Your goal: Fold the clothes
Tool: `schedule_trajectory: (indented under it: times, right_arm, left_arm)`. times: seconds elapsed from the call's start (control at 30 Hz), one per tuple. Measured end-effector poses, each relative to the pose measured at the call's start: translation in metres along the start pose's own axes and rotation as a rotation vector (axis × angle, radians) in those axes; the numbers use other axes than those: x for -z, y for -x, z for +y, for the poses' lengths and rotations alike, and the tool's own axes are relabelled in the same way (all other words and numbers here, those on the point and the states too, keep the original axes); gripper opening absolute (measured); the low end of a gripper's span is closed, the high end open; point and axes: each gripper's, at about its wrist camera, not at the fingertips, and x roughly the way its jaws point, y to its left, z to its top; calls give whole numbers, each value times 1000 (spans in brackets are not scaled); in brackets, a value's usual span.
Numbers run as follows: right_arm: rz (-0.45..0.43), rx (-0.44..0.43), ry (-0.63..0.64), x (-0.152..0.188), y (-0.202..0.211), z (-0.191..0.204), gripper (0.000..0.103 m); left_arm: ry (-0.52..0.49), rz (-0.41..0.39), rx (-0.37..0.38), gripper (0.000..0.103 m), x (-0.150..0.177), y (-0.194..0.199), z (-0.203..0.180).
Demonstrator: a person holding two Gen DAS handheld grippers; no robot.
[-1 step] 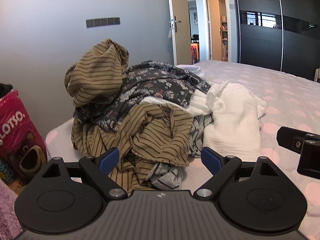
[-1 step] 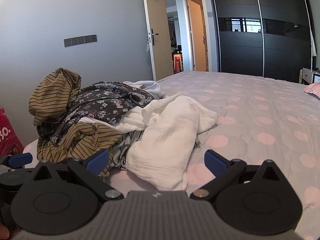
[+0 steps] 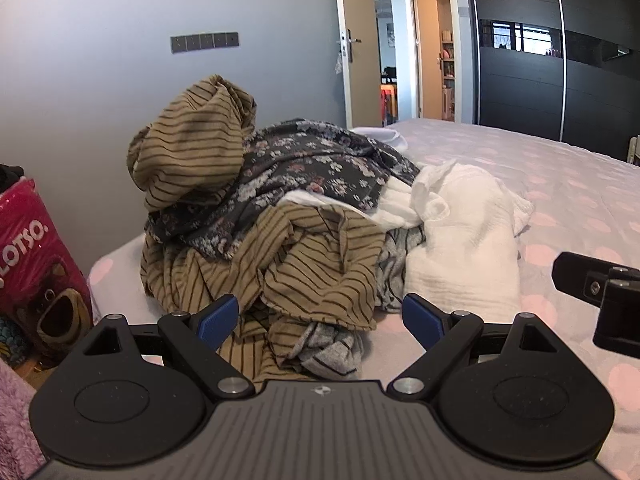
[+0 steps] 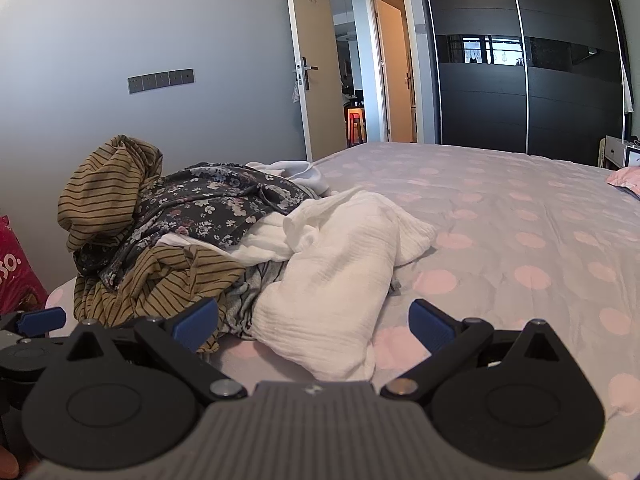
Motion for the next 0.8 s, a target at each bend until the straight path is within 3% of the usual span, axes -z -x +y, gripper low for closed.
schedule_trajectory:
  times: [0.33, 0.8]
  right_arm:
    - [4, 5, 6, 2, -4, 2, 102]
    - [13, 8, -5, 6, -2, -3, 102]
  left_arm:
    - [-12, 49, 21, 90, 0, -4, -6]
    - [-16, 46, 28, 90, 1, -1, -8]
